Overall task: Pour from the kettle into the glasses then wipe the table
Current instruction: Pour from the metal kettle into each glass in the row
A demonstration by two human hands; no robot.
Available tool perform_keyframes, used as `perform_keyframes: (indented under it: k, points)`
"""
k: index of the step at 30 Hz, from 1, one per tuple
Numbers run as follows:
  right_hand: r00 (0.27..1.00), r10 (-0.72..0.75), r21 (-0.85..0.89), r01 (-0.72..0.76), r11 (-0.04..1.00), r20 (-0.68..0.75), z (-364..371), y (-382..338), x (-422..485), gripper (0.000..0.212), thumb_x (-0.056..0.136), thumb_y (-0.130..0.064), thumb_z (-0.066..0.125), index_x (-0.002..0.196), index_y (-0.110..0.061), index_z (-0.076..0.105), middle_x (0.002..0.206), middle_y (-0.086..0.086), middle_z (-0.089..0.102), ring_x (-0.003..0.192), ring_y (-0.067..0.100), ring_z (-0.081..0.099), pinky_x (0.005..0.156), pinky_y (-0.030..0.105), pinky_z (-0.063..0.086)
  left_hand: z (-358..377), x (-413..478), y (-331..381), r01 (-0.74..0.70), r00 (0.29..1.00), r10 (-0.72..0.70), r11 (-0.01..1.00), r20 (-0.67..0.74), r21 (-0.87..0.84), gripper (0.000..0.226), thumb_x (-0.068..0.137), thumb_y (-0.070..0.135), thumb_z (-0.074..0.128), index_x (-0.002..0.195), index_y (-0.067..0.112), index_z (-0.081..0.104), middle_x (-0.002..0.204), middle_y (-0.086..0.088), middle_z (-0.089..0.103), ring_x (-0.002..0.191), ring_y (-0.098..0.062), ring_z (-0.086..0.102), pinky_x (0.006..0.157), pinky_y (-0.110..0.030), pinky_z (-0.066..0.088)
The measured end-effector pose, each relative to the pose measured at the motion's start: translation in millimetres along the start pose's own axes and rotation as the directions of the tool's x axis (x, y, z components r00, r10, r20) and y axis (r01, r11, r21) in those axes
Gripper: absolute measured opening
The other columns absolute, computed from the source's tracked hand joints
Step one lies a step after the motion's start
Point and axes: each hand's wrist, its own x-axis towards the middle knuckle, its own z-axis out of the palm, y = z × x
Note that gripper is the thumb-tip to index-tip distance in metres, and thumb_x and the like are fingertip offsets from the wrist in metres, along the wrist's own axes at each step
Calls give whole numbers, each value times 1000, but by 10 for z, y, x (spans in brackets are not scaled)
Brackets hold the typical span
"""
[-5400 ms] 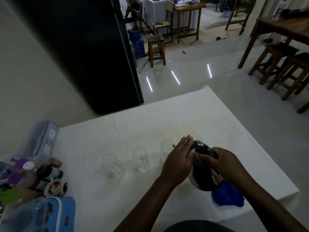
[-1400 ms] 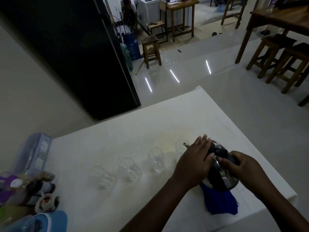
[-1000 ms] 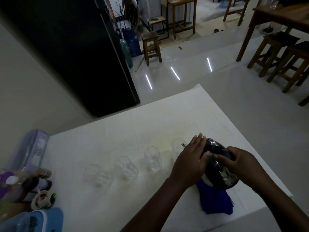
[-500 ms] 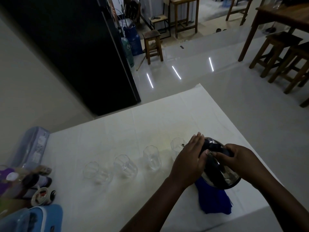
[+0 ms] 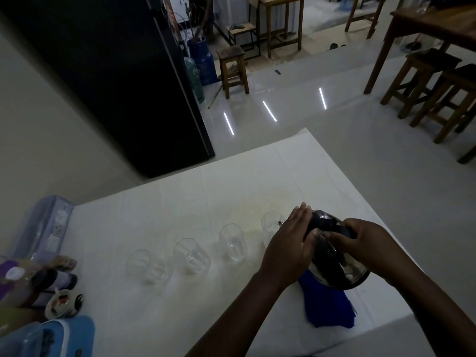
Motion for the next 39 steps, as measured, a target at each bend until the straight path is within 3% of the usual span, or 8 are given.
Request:
perform_keyframes:
  k: [4,22,32,39]
  points:
    - [1000,9,-3,-9,1000,21,1,-1,10,27,83,-35,63,60,-28,51,57,-7,53,55,9,50,50,21,30,-10,1,-10,-4,1000,4,1000,-5,-1,50,103,35,32,149,19,22,157,2,22,144,-6,12,116,-30,21]
    - [999,16,3,-16,1000,51,-7,25,53,25,83,-35,63,62,-29,51,61,-4,56,58,11,52,51,23,33,15,21,-32,-5,1000,5,1000,-12,-23,50,102,34,32,149,17,24,156,1,23,143,-6,13,116,-33,22]
    - [998,42,-11,-41,999,48,-17,50,84,25,83,-39,62,70,-17,60,66,4,61,62,19,56,57,30,40,1,35,1,5,1000,-5,999,-11,-37,49,103,32,34,148,18,23,156,1,24,143,-6,14,115,-32,23]
    - [997,43,-4,-42,999,59,-18,29,92,25,82,-38,63,63,-25,53,61,-1,56,58,14,51,52,25,36,12,32,-15,1,1000,-1,999,-17,-38,51,102,35,33,148,18,23,156,1,24,143,-7,15,115,-32,24]
